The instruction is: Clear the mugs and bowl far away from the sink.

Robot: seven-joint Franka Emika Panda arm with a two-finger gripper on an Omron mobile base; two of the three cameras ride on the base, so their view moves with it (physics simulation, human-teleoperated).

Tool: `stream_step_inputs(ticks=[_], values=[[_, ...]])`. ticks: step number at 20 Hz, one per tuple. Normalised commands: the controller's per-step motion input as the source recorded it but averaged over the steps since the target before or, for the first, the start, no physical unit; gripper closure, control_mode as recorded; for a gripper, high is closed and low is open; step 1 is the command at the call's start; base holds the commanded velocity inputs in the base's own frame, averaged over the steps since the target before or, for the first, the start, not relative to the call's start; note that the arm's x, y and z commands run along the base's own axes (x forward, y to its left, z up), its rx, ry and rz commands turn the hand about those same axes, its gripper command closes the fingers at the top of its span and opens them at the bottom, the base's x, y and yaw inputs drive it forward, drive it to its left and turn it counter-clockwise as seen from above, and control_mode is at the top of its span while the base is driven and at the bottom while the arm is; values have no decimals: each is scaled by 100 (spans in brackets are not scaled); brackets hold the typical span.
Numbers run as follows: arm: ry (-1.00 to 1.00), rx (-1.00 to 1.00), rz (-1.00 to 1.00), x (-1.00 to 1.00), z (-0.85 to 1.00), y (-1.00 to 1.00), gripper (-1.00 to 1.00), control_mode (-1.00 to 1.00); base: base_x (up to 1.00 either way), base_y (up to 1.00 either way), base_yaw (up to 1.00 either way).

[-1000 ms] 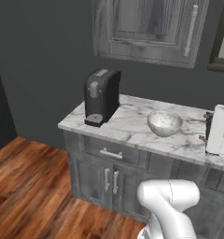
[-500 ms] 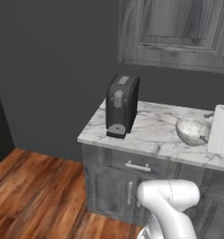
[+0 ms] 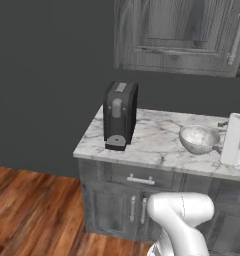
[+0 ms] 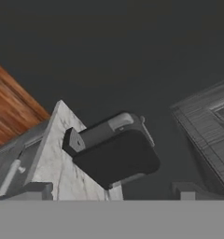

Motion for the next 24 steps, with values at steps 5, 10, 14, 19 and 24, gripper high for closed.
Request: stream_step_inputs(ticks=[5, 10, 14, 19, 24], values=[[0, 0, 0, 0, 0, 0, -100, 100, 6, -17, -24], [0, 0, 0, 0, 0, 0, -100, 100, 45, 3, -20], [0, 0, 0, 0, 0, 0, -100, 100, 66, 17, -18], [0, 0, 0, 0, 0, 0, -100, 100, 76, 13, -18], [0, 0, 0, 0, 0, 0, -100, 100, 66, 1, -19]])
